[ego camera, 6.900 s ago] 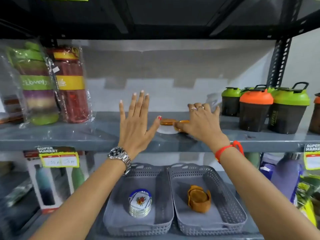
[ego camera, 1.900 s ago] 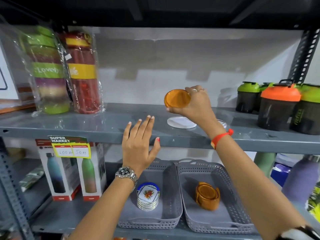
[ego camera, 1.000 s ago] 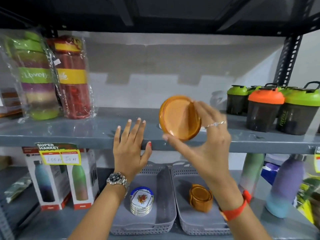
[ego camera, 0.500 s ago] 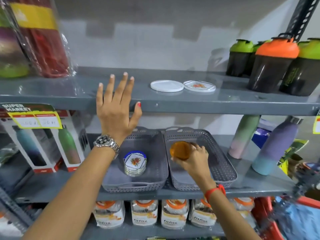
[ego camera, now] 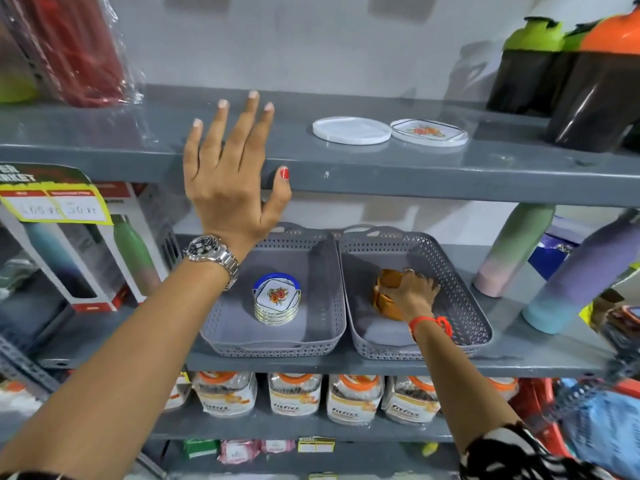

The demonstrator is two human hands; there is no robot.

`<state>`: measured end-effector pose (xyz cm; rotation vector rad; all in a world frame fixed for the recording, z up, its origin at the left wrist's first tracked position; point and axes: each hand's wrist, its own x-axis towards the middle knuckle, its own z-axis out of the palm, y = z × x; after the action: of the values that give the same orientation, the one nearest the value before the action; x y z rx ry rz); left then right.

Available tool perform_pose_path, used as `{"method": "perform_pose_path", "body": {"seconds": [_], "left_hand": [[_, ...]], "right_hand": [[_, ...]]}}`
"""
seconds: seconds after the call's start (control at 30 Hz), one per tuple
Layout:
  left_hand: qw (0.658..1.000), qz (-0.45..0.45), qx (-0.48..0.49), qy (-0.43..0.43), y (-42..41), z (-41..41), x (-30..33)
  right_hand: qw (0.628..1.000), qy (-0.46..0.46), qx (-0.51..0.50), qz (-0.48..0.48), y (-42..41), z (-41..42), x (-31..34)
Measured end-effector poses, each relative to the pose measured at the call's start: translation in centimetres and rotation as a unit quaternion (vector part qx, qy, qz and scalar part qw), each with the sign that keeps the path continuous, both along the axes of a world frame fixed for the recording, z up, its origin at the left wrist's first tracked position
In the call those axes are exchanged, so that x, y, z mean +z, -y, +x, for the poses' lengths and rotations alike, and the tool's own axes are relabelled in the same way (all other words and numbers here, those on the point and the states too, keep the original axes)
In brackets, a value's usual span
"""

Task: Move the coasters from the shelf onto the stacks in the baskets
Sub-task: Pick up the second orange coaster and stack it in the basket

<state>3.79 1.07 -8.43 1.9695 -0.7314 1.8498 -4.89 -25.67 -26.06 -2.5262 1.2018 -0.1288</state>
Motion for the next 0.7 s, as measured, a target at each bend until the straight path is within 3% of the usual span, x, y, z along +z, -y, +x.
{"method": "perform_pose_path", "body": {"seconds": [0.27, 0.33, 0.43, 0.57, 0.7], "left_hand": [[0.999, -0.017, 0.007, 0.03, 0.4, 0.5, -0.1], [0.999, -0.018, 0.009, 0.033, 0.4, 0.5, -0.2], [0.999, -0.016, 0.007, 0.027, 0.3, 0.4, -0.2], [1.0, -0.014, 0.002, 0.018, 0.3, 0.3, -0.1], [1.0, -0.006, -0.017, 0.003, 0.1, 0.1, 0.0]], "right_hand": [[0.998, -0.058, -0.012, 0.025, -0.1, 0.6, 0.0], [0.999, -0.036, -0.017, 0.008, -0.6, 0.3, 0.2], [0.995, 0.086, -0.024, -0.051, -2.0, -0.7, 0.9], [0.962, 0.248, -0.017, -0.113, -4.6, -2.9, 3.8], [0.888, 0.431, 0.031, -0.157, -8.3, -5.7, 8.1]]}}
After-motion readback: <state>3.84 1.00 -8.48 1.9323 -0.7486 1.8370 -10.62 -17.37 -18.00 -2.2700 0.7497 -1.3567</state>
